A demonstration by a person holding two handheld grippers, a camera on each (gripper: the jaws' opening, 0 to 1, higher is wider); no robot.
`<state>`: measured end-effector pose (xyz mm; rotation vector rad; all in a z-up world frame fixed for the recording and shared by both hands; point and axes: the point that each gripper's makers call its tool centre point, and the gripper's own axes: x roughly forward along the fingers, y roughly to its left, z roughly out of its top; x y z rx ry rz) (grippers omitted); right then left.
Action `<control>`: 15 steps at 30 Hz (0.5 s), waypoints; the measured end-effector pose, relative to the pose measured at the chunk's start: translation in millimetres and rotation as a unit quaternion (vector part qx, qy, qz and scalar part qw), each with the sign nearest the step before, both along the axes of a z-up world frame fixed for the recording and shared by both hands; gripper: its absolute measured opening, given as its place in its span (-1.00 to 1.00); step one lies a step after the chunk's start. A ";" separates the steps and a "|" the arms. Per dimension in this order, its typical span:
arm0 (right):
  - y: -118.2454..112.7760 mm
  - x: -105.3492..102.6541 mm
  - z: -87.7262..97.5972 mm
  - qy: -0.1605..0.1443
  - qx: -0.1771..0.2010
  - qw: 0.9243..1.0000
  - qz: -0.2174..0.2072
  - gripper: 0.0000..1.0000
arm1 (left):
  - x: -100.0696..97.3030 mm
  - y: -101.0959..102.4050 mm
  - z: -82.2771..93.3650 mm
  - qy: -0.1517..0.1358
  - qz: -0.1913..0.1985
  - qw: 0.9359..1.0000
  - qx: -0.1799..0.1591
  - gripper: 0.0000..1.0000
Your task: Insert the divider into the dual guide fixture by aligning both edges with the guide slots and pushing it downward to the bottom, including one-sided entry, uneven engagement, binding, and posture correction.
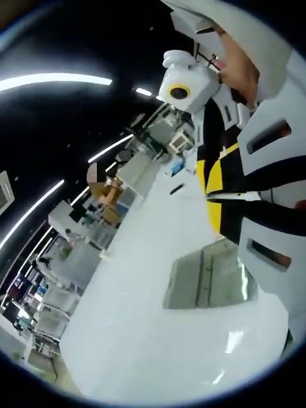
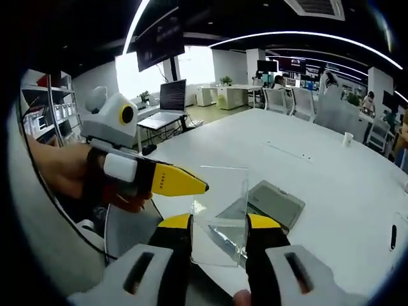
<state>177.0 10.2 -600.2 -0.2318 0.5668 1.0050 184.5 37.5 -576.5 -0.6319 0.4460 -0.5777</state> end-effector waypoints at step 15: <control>1.9 1.0 1.7 -0.003 0.003 1.000 -0.002 -0.44 | 1.7 -0.4 0.5 0.001 0.005 1.000 -0.010 -1.00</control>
